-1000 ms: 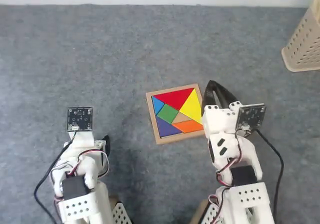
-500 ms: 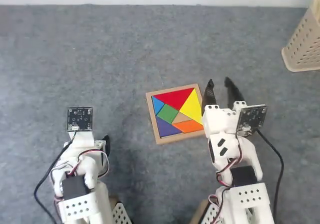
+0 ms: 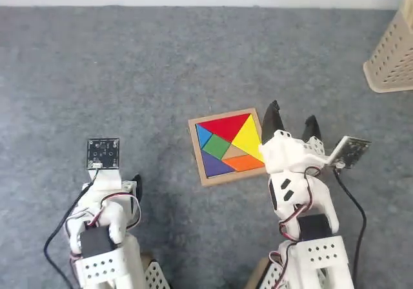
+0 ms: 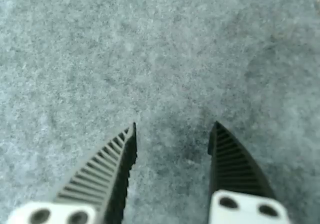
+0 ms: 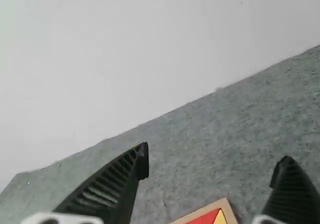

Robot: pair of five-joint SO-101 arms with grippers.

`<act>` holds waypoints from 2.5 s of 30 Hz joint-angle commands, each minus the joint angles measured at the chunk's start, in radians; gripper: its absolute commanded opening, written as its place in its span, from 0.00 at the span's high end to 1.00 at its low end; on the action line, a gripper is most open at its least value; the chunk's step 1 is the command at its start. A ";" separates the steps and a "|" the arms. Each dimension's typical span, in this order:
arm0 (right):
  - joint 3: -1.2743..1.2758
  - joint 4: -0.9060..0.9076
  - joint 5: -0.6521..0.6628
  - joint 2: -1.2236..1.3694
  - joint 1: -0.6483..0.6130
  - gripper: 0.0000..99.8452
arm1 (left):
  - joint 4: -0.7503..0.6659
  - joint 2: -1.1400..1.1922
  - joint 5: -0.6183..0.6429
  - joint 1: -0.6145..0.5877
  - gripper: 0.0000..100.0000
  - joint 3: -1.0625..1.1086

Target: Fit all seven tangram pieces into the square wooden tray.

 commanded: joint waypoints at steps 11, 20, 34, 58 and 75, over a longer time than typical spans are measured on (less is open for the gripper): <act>-0.020 -0.025 -0.018 -0.027 0.002 0.87 | 0.003 -0.015 0.009 -0.005 0.77 -0.004; -0.012 -0.177 -0.017 -0.027 0.186 0.97 | 0.003 -0.015 0.009 -0.005 0.77 -0.004; -0.044 -0.222 0.437 -0.027 0.384 0.97 | 0.003 -0.015 0.009 -0.005 0.77 -0.004; 0.109 0.315 0.710 -0.369 0.242 0.97 | 0.003 -0.015 0.009 -0.005 0.77 -0.004; 0.109 1.041 0.709 -0.369 0.183 0.97 | 0.003 -0.015 0.009 -0.005 0.77 -0.004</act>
